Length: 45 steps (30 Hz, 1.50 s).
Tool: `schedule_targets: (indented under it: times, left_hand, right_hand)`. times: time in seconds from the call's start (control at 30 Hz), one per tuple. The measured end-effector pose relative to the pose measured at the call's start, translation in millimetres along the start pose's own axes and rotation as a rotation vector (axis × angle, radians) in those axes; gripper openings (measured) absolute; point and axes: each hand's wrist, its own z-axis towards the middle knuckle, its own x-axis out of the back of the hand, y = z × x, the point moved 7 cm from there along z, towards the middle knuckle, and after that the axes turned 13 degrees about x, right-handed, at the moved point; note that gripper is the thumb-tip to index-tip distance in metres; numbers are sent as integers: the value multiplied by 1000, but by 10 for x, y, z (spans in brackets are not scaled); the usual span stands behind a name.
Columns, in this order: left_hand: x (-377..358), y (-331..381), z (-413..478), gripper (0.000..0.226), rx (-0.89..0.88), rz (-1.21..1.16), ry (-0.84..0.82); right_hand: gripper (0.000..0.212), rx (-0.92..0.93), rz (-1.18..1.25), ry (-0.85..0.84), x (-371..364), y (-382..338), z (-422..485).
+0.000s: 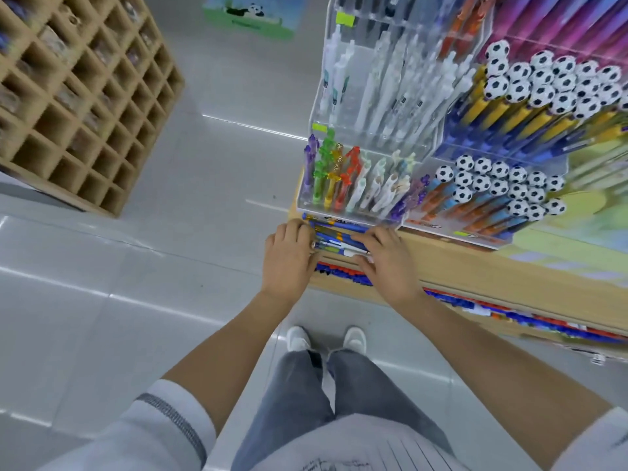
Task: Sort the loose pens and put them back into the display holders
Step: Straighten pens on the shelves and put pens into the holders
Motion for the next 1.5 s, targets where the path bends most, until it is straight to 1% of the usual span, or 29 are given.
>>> schedule_targets:
  times: [0.13, 0.2, 0.3, 0.37, 0.5, 0.7, 0.87, 1.03, 1.17, 1.27, 1.37, 1.5]
  left_hand:
    - [0, -6, 84, 34, -17, -1, -31]
    - [-2, -17, 101, 34, -31, -13, -50]
    - [17, -39, 127, 31, -51, -44, -49]
    - [27, -40, 151, 28, -59, -50, -49]
    - [38, -43, 182, 26, -92, -62, -79]
    - [30, -93, 176, 37, -158, -56, -116]
    - [72, -95, 169, 36, -185, -56, -117]
    - [88, -126, 177, 34, -158, -101, -116]
    - [95, -114, 157, 33, -128, -169, -123]
    - [85, -96, 143, 31, -98, -197, -144]
    - [78, -87, 121, 32, -100, -201, -155]
    - [62, -95, 102, 33, -92, -204, -169]
  right_hand:
    - [33, -14, 48, 4, 31, -4, 6]
    - [29, -33, 85, 14, 57, 4, 19]
    - [19, -2, 107, 42, 75, -17, 50]
    - [17, 22, 99, 56, 70, -31, 65]
    - [29, 34, 82, 36, 44, -14, 83]
    - [41, 67, -21, -20, 2, -53, 105]
    - [39, 103, -111, -48, -13, -126, 176]
    - [42, 142, -247, -117, -103, -187, 190]
    - [34, 182, -350, -101, -185, -232, 145]
    - [29, 190, -367, -63, -185, -240, 126]
    - [31, 184, -351, -76, -195, -233, 130]
    - [32, 166, -221, -75, -148, -161, 116]
